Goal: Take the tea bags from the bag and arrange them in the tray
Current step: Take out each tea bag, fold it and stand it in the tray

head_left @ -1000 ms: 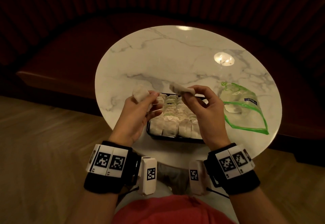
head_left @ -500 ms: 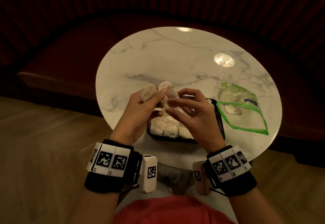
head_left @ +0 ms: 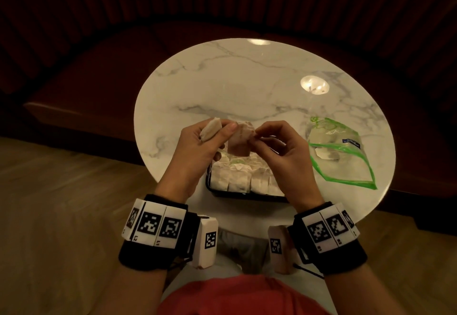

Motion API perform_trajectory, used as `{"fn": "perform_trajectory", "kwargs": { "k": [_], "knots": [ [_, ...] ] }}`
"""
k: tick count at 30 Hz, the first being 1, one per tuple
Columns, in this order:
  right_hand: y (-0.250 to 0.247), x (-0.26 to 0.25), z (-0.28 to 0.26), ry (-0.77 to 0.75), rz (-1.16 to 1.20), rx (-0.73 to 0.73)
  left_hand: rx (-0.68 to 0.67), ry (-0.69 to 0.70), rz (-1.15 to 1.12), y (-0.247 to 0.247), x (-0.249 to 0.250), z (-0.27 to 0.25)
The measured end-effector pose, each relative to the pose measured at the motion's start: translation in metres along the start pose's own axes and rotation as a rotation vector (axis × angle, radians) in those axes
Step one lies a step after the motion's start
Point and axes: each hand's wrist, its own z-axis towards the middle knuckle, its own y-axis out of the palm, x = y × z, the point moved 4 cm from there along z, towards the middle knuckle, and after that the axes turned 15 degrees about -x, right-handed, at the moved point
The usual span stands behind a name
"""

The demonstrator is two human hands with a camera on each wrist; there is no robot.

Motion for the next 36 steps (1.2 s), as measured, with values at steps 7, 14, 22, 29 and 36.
{"fn": "perform_trajectory", "kwargs": {
  "k": [7, 14, 22, 29, 36],
  "knots": [
    [0.004, 0.000, 0.003, 0.110, 0.029, 0.059, -0.045, 0.112, 0.074, 0.009, 0.008, -0.001],
    [0.002, 0.012, 0.004, 0.210, -0.069, 0.046, 0.006, 0.101, 0.104, 0.007, 0.005, 0.000],
    [0.001, 0.017, -0.001, 0.339, -0.014, 0.008, 0.097, 0.096, 0.018, 0.000, -0.002, 0.000],
    [0.007, 0.011, 0.005, 0.279, 0.019, 0.038, -0.003, 0.100, 0.073, 0.011, -0.001, -0.001],
    [0.007, 0.013, 0.002, 0.284, 0.092, -0.003, 0.049, 0.048, 0.074, 0.009, -0.007, 0.000]
  ]
}}
